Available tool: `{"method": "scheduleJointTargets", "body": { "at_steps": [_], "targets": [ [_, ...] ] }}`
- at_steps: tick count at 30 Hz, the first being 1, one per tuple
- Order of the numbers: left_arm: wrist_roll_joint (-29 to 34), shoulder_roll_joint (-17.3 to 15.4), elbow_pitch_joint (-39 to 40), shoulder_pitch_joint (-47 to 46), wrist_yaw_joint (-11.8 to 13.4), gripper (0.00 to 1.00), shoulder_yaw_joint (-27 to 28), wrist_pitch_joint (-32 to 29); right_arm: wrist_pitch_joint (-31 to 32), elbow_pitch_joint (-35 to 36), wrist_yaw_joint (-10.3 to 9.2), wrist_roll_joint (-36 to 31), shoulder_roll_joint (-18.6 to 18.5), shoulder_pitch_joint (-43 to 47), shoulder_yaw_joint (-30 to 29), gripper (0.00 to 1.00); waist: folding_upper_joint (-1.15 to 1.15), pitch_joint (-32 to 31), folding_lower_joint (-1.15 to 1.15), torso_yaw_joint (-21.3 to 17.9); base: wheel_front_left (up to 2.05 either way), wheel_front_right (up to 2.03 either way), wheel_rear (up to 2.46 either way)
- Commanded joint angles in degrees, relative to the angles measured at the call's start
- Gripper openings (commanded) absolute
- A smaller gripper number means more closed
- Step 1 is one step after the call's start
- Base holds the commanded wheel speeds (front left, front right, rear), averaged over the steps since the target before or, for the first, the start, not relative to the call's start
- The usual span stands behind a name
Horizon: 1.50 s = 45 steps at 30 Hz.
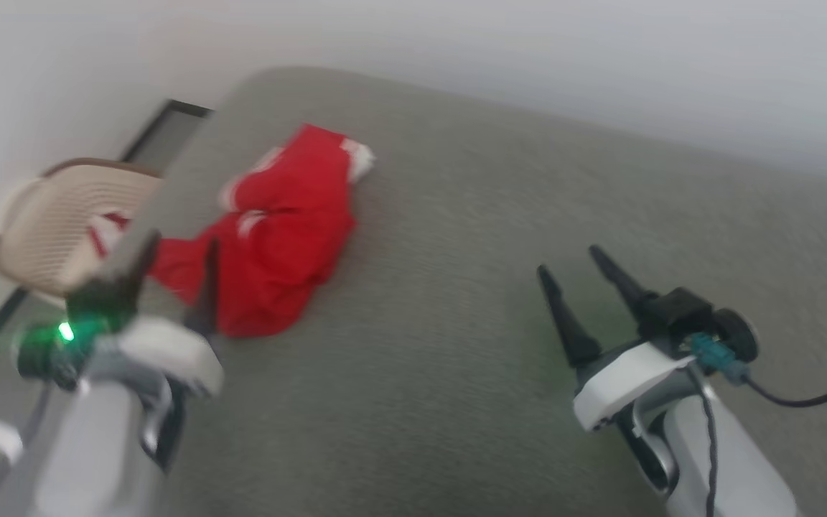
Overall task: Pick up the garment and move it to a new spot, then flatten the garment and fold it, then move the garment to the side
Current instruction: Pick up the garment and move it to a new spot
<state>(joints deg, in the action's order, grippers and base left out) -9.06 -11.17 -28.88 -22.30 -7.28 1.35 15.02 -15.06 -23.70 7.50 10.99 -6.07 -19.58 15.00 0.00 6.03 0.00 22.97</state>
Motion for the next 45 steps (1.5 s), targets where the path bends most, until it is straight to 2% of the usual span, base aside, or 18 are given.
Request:
{"method": "scheduleJointTargets", "body": {
  "at_steps": [1, 3, 5, 11, 14, 17, 22, 28, 29, 31, 39, 45],
  "targets": [
    [-0.85, -0.8, -2.35, -2.47, -0.07, 1.0, -0.52, -0.93, -0.15, 0.48, -0.02, -0.55, -0.28, -1.05, -0.23, 1.0, 0.0, 6.08, 0.0, -6.83, 0.0, 0.0, 0.0],
    [-1.47, -3.22, -7.38, -7.71, -0.2, 1.0, -3.93, -4.06, -0.15, 0.85, -0.01, -0.71, -0.3, -1.5, -0.82, 1.0, 0.0, 7.82, 0.0, -9.18, 0.0, 0.0, 0.0],
    [-4.8, -5.27, -11.57, -12.76, -0.17, 1.0, -5.53, -7.02, -0.14, 1.47, -0.01, -1.04, -0.4, -2.19, -1.46, 1.0, 0.0, 9.48, 0.0, -11.17, 0.0, 0.0, 0.0],
    [-15.32, -10.95, -21.73, -20.88, -0.2, 1.0, -13.08, -22.04, -0.13, 2.61, -0.01, -1.39, 0.4, -3.57, -2.08, 1.0, 0.0, 12.3, 0.0, -15.95, 0.0, 0.0, 0.0],
    [-21.42, -12.98, -25.97, -23.22, -0.21, 1.0, -13.75, -31.13, -0.12, 3.12, -0.01, -1.57, 0.73, -3.95, -2.37, 1.0, 0.0, 13.65, 0.0, -17.69, 0.0, 0.0, 0.0],
    [-24.38, -15.2, -29.71, -24.63, -0.18, 1.0, -14.84, -38.04, -0.11, 3.86, -0.01, -1.67, 1.17, -4.92, -2.25, 1.0, 0.0, 15.18, 0.0, -19.24, 0.0, 0.0, 0.0],
    [-26.85, -16.94, -34.56, -26.36, -0.02, 1.0, -14.6, -40.92, -0.11, 4.67, -0.01, -2.01, 1.4, -6.61, -1.94, 1.0, 0.0, 17.98, 0.0, -21.54, 0.0, 0.0, 0.0],
    [-29.67, -15.46, -37.63, -26.02, 0.0, 1.0, -16.32, -44.63, -0.12, 6.03, -0.01, -2.34, 1.54, -7.51, -1.76, 1.0, 0.0, 19.86, 0.0, -22.89, 0.0, 0.0, 0.0],
    [-30.18, -15.22, -37.78, -25.97, -0.01, 0.64, -16.5, -44.67, -0.11, 6.18, -0.01, -2.38, 1.61, -7.54, -1.74, 1.0, 0.0, 19.84, 0.0, -22.97, 0.0, 0.0, 0.0],
    [-31.64, -14.95, -37.1, -25.73, -0.04, 0.0, -16.44, -43.1, -0.11, 6.44, -0.01, -2.5, 1.75, -7.32, -1.83, 1.0, 0.0, 19.34, 0.0, -22.87, 0.0, 0.0, 0.0],
    [-30.71, -18.93, -33.51, -26.4, -0.25, 0.0, -19.63, -32.55, -0.11, 5.6, -0.01, -1.79, 1.93, -4.45, -2.77, 1.0, 0.0, 11.98, 0.0, -21.16, 0.0, 0.0, 0.0],
    [-31.68, -20.23, -29.06, -27.35, -0.22, 0.0, -23.13, -29.77, -0.12, 5.01, -0.01, -0.94, 2.28, -1.79, -3.75, 1.0, 0.0, 6.59, 0.0, -20.97, 0.0, 0.0, 0.0]
  ]
}}
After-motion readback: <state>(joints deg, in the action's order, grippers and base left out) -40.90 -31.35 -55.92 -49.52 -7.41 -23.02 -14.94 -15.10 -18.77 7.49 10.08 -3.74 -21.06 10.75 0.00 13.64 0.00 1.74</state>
